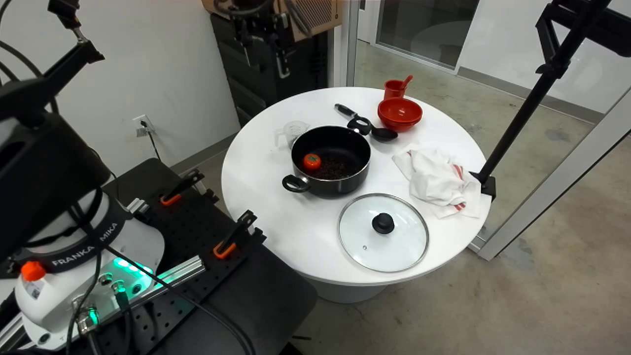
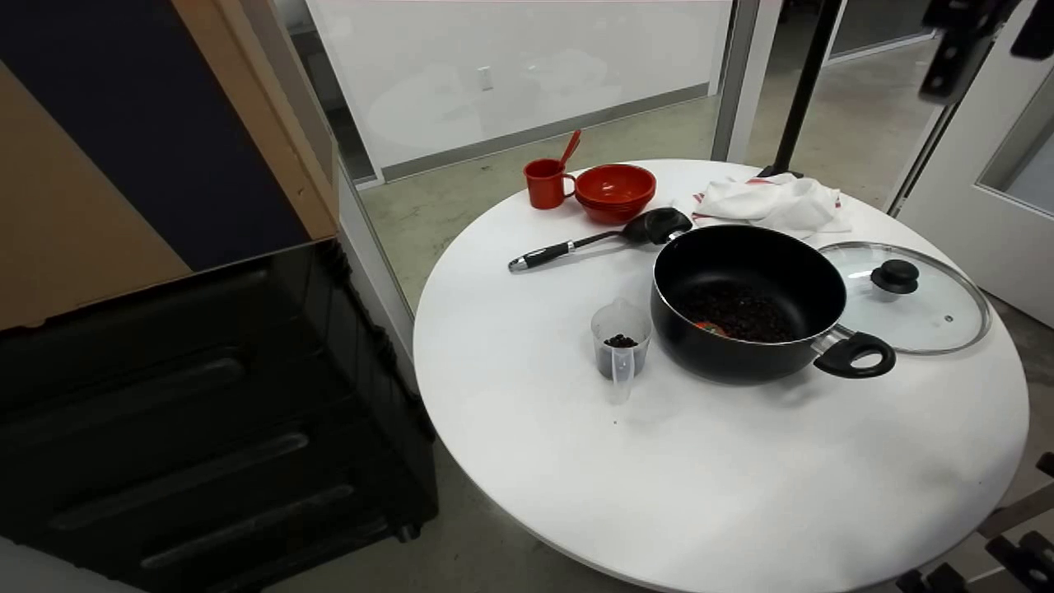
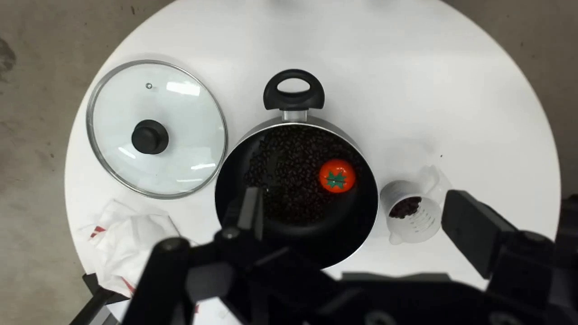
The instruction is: Move the object from the measuring cup into the pot
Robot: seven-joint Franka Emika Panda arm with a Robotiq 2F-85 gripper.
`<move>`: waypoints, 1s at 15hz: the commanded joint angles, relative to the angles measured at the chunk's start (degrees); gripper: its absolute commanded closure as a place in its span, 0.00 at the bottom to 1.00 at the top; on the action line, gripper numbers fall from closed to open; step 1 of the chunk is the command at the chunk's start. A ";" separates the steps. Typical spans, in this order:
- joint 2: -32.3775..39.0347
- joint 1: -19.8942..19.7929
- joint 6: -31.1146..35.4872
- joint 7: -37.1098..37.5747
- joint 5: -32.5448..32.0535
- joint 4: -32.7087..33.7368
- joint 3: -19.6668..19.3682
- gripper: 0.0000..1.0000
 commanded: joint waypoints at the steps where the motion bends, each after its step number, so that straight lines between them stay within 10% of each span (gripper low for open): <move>1: 4.85 -4.40 14.52 15.48 -3.82 -6.00 6.90 0.00; 3: 6.17 -10.49 17.11 24.39 -6.80 -7.65 14.67 0.00; 6: 8.44 -9.50 13.60 37.12 -8.09 -6.63 19.73 0.00; 15: 9.80 -0.81 5.61 37.85 -6.74 -4.31 15.46 0.00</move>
